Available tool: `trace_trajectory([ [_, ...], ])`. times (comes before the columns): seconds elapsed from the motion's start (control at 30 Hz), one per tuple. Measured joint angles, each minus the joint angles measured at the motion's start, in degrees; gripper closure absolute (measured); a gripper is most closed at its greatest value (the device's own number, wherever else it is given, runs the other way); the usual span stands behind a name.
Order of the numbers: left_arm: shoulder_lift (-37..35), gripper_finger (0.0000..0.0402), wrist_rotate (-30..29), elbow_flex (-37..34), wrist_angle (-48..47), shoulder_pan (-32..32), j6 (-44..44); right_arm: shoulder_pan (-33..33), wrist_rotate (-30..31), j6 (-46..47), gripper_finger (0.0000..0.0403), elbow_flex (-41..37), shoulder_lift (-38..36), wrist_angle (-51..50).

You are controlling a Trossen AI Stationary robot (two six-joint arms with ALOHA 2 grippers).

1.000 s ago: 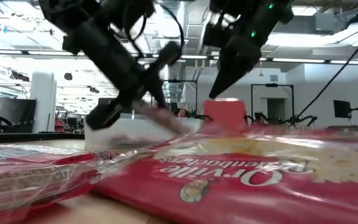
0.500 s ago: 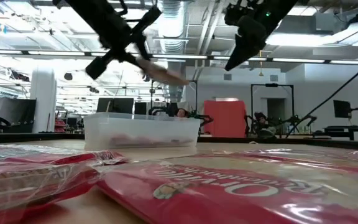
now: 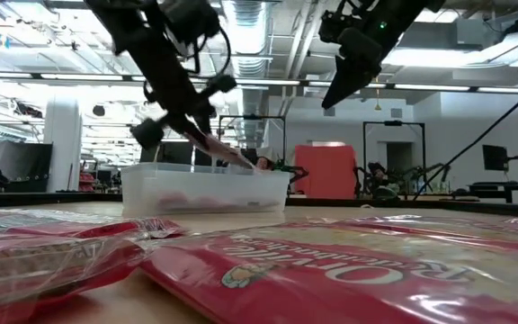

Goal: Sort popcorn bags into baskets
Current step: Put the red popcorn bag into the transparent bin

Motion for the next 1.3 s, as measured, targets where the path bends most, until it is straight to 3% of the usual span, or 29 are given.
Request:
trace_trajectory([
  [0.4,5.7,0.0383,5.6,0.0,4.6,1.9,-3.0,-0.8,0.2,-0.3,0.0367,0.0,0.0,1.3],
  [0.53,5.7,0.0345,7.2,0.0,5.6,2.4,-1.5,-1.0,0.2,-0.5,0.0374,0.0,0.0,2.3],
  [0.73,5.7,0.0257,8.4,0.0,7.0,3.0,0.7,-1.1,0.0,-0.5,0.0382,0.0,0.0,2.6],
  [0.93,5.6,0.0181,15.1,0.0,8.0,4.9,5.2,-1.1,-0.2,-0.5,0.0368,0.0,0.0,2.9],
  [1.07,4.0,0.0158,18.0,0.0,9.9,6.2,8.4,-1.1,-0.2,-0.5,0.0364,0.0,0.0,3.1],
  [1.3,1.6,0.0153,21.5,0.0,7.8,6.9,10.5,-0.9,-0.3,-0.5,0.0371,0.0,0.0,3.6],
])
